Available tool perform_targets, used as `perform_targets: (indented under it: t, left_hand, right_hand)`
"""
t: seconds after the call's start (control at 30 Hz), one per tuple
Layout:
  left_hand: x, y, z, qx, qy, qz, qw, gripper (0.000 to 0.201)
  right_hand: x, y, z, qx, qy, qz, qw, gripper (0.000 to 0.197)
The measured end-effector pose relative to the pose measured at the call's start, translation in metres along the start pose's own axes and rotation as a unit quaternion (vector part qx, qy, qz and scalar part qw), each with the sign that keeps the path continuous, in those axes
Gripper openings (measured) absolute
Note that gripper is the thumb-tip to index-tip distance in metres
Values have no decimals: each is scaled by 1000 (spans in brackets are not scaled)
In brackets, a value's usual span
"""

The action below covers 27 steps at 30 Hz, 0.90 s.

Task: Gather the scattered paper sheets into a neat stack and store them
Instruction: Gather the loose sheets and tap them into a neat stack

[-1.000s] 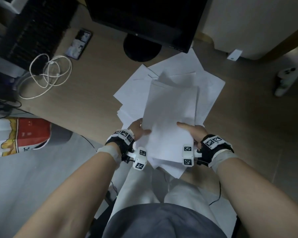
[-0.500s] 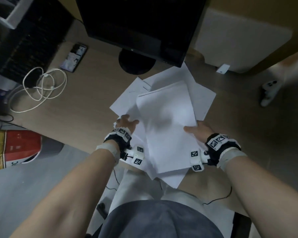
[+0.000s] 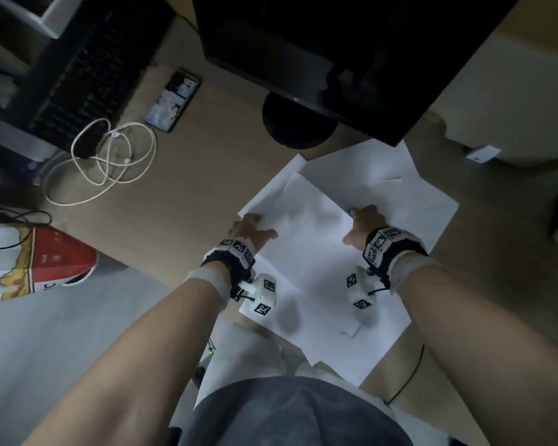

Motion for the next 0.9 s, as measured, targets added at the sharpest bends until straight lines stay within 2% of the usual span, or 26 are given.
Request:
perform_targets:
  t: [0.13, 0.3, 0.4, 0.47, 0.53, 0.63, 0.7, 0.77, 0.83, 0.9]
  left_hand:
    - [-7, -3, 3, 5, -14, 19, 1000, 72]
    - [-7, -1, 8, 2, -30, 31, 999, 71]
    - [-10, 2, 5, 12, -23, 33, 999, 72]
    - [-13, 5, 4, 15, -17, 32, 999, 72]
    - [-16, 10, 5, 12, -19, 32, 999, 70]
    - [-22, 15, 6, 10, 0, 33, 999, 65]
    - [-22, 16, 17, -7, 31, 40, 999, 62]
    - [-17, 18, 37, -46, 35, 50, 997, 50]
    - [-9, 19, 66, -86, 18, 65, 994, 44]
    - [-6, 14, 96, -120, -26, 68, 990, 46]
  right_hand:
    - [-4, -5, 0, -41, -99, 29, 994, 92]
    - [-4, -6, 5, -54, -30, -27, 998, 91]
    - [-12, -5, 12, -46, -100, -40, 993, 90]
    - [-20, -3, 18, -24, -161, -70, 984, 97]
    - [-27, 3, 23, -9, -177, -108, 978, 99]
    - [-33, 18, 32, 4, -196, -128, 972, 84]
    - [-31, 26, 43, 23, -231, -87, 969, 70]
    - [-23, 40, 54, 40, -272, -54, 960, 53]
    - [-15, 56, 70, 41, -331, -33, 942, 40]
    - [-11, 72, 94, 6, -410, -5, 912, 40]
Point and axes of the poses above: each hand's wrist, its own y-axis away from the middle knuckle, its own x-axis out of the back of the hand, z = x × y, the point moved 6 cm from there along -y, towards the middle knuckle, and after that the axes turned 5 degrees about -y, right-handed, at the moved point
